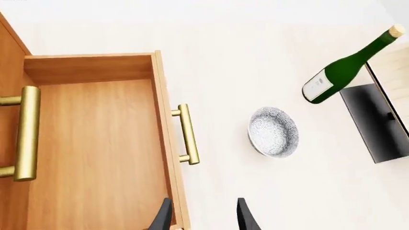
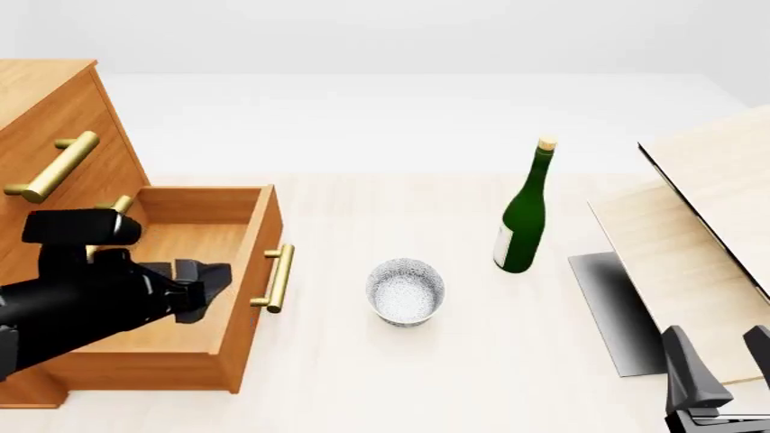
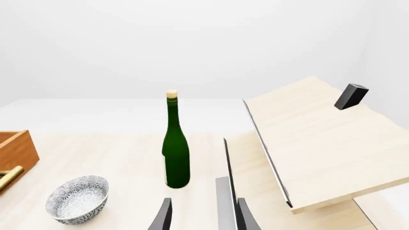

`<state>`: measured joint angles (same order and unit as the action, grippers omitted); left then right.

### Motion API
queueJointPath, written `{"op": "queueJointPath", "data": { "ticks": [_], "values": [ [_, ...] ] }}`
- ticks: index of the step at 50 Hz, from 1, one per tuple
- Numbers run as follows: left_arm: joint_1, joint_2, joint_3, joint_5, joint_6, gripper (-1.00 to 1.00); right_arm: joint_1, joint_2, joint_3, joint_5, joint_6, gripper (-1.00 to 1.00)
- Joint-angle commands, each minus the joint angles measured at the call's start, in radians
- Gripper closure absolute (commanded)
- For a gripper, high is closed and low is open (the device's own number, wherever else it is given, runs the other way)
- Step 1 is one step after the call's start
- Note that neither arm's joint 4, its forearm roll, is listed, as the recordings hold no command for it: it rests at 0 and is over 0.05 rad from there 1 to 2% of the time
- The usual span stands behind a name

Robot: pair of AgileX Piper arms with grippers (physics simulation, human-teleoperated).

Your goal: Put the bowl in the bottom drawer of the cabinet and close it.

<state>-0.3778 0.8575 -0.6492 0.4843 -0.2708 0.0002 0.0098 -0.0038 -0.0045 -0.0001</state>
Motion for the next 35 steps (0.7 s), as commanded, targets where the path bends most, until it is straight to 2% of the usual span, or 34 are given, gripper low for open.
{"op": "queueJointPath", "data": {
  "ticks": [1,5,6,12,35],
  "values": [
    [-0.005,0.013,-0.039,0.030,-0.031,-1.00,0.000,0.000,0.000,0.000,0.000,-1.00],
    [-0.023,0.015,-0.080,0.059,-0.044,-1.00,0.000,0.000,0.000,0.000,0.000,-1.00],
    [-0.061,0.024,-0.088,0.057,-0.080,-1.00,0.000,0.000,0.000,0.000,0.000,-1.00],
    [-0.044,0.000,-0.156,0.122,-0.081,-1.00,0.000,0.000,0.000,0.000,0.000,-1.00],
    [-0.059,0.100,-0.313,0.135,-0.078,-1.00,0.000,0.000,0.000,0.000,0.000,-1.00]
  ]
}}
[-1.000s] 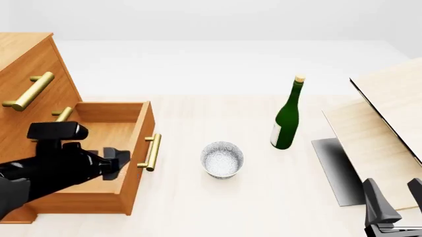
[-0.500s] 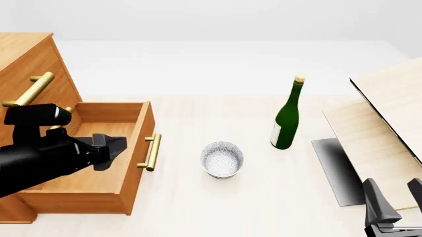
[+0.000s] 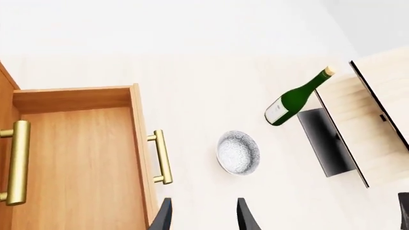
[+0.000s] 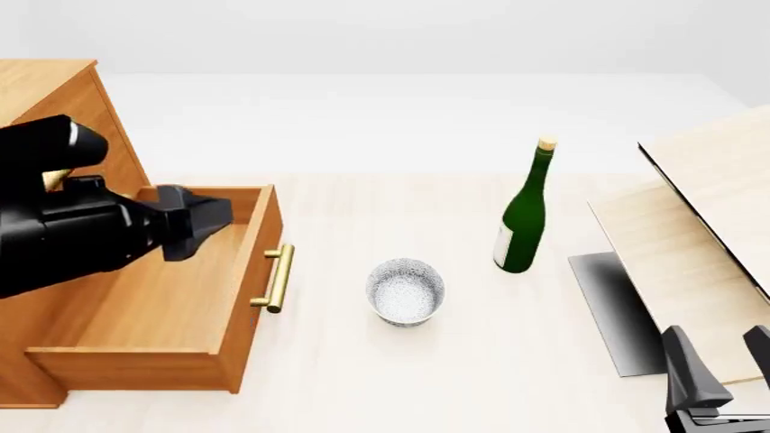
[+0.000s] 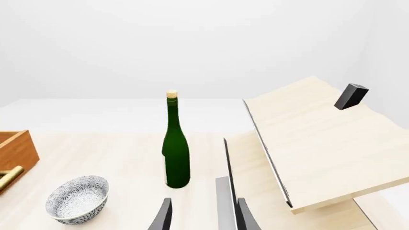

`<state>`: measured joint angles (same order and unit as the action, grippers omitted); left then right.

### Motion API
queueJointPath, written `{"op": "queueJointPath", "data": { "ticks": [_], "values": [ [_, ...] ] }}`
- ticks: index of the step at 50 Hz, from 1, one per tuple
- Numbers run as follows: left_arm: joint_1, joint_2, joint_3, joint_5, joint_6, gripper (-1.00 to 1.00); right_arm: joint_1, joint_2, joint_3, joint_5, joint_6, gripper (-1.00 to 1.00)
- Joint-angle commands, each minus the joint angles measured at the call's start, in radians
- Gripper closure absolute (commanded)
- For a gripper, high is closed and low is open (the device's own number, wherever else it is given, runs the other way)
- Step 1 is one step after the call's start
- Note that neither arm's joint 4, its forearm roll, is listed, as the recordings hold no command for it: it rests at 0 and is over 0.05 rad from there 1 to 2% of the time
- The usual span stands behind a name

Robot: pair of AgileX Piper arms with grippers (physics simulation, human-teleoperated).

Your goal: Put the bowl in the bottom drawer of the cabinet and close it.

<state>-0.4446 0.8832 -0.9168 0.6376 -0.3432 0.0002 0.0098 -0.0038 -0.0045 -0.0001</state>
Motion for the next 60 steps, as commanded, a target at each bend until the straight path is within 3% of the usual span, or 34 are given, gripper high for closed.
{"op": "queueJointPath", "data": {
  "ticks": [1,20,48,60],
  "values": [
    [0.008,0.078,-0.052,-0.018,-0.004,-1.00,0.000,0.000,0.000,0.000,0.000,-1.00],
    [-0.003,0.194,-0.107,-0.069,-0.014,-1.00,0.000,0.000,0.000,0.000,0.000,-1.00],
    [-0.107,0.384,-0.124,-0.210,-0.152,-1.00,0.000,0.000,0.000,0.000,0.000,-1.00],
    [-0.106,0.459,-0.134,-0.274,-0.178,-1.00,0.000,0.000,0.000,0.000,0.000,-1.00]
  ]
}}
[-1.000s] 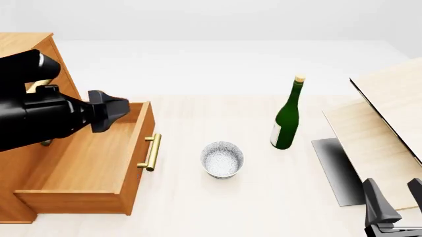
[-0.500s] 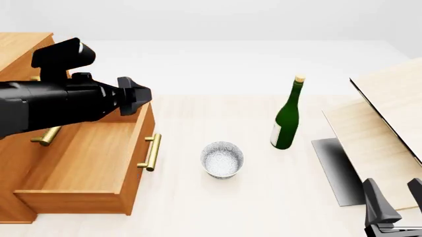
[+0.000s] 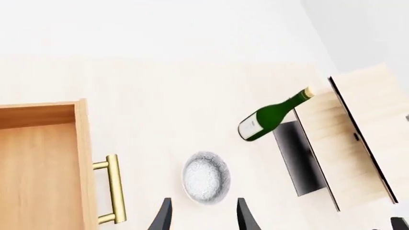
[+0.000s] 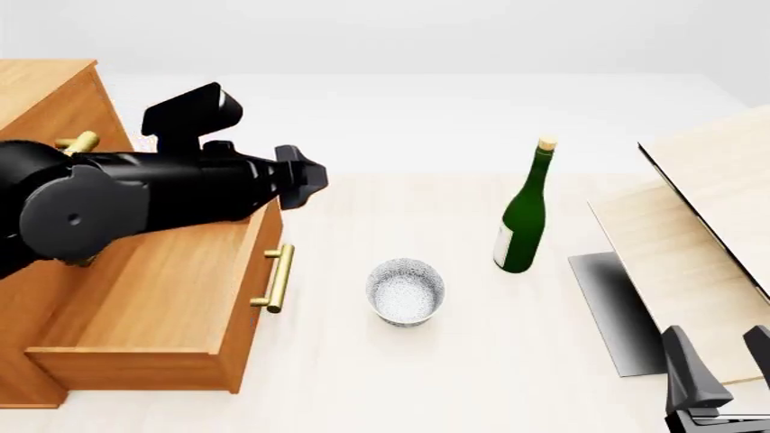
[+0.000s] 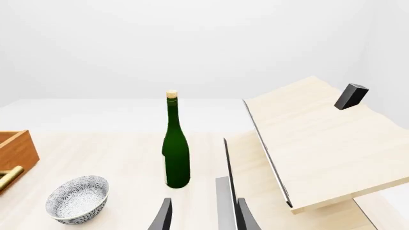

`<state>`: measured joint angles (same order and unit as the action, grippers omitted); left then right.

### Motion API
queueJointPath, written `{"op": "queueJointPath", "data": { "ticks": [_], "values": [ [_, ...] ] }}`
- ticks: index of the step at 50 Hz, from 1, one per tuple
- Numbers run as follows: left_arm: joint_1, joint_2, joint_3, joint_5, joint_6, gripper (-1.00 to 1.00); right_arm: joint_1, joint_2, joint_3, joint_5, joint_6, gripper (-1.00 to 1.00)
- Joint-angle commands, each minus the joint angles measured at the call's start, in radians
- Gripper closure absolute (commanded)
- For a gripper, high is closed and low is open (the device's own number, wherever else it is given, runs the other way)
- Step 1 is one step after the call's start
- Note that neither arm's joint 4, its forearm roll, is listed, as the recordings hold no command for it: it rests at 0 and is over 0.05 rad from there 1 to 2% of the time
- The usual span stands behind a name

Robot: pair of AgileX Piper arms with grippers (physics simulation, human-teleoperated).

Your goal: Put the bowl in the bottom drawer of the cabinet and close it.

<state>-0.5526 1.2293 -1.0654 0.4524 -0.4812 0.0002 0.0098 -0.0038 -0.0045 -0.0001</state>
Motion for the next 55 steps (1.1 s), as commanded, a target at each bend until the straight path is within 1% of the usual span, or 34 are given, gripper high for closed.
{"op": "queueJointPath", "data": {
  "ticks": [1,12,15,16,25,31,32,41,49,55],
  "values": [
    [0.004,0.120,0.012,-0.093,-0.040,-1.00,0.000,0.000,0.000,0.000,0.000,-1.00],
    [0.024,0.226,-0.006,-0.158,-0.056,-1.00,0.000,0.000,0.000,0.000,0.000,-1.00],
    [0.016,0.254,0.001,-0.184,-0.073,-1.00,0.000,0.000,0.000,0.000,0.000,-1.00],
    [0.027,0.276,0.006,-0.202,-0.083,-1.00,0.000,0.000,0.000,0.000,0.000,-1.00],
    [0.042,0.329,0.011,-0.243,-0.096,-1.00,0.000,0.000,0.000,0.000,0.000,-1.00],
    [0.038,0.367,0.029,-0.280,-0.114,-1.00,0.000,0.000,0.000,0.000,0.000,-1.00],
    [0.027,0.374,0.042,-0.296,-0.133,-1.00,0.000,0.000,0.000,0.000,0.000,-1.00],
    [0.025,0.427,0.062,-0.342,-0.153,-1.00,0.000,0.000,0.000,0.000,0.000,-1.00],
    [0.007,0.471,0.096,-0.401,-0.193,-1.00,0.000,0.000,0.000,0.000,0.000,-1.00],
    [0.004,0.500,0.100,-0.428,-0.205,-1.00,0.000,0.000,0.000,0.000,0.000,-1.00]
  ]
}}
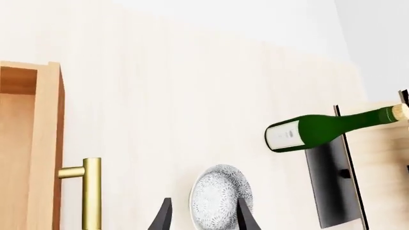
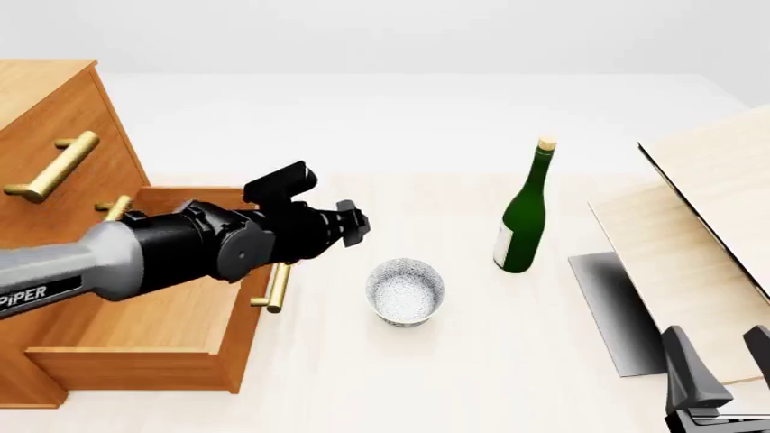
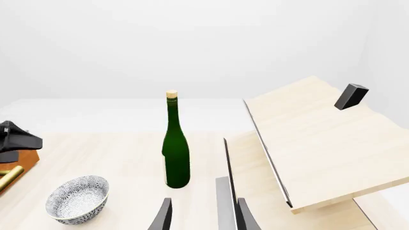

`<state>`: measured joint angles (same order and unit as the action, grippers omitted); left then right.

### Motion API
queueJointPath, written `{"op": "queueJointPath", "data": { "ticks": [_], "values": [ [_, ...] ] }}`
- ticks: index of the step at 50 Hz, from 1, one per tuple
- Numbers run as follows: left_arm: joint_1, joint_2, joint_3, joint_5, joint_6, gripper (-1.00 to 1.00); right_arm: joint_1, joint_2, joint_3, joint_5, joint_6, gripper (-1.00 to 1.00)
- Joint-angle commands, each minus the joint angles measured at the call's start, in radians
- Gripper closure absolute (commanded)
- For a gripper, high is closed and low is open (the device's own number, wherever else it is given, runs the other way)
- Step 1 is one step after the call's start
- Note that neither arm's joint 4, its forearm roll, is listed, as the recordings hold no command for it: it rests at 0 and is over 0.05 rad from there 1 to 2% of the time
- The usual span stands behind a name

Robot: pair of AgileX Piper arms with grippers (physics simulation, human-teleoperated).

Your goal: Put the bowl in the bottom drawer of the cabinet and close it.

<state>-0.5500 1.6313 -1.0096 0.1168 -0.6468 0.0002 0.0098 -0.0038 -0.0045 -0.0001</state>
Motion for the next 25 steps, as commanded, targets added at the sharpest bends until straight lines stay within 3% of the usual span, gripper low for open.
{"op": "queueJointPath", "data": {
  "ticks": [1,25],
  "values": [
    [0.000,0.107,0.048,-0.100,-0.046,-1.00,0.000,0.000,0.000,0.000,0.000,-1.00],
    [-0.010,0.192,0.073,-0.171,-0.077,-1.00,0.000,0.000,0.000,0.000,0.000,-1.00]
  ]
}}
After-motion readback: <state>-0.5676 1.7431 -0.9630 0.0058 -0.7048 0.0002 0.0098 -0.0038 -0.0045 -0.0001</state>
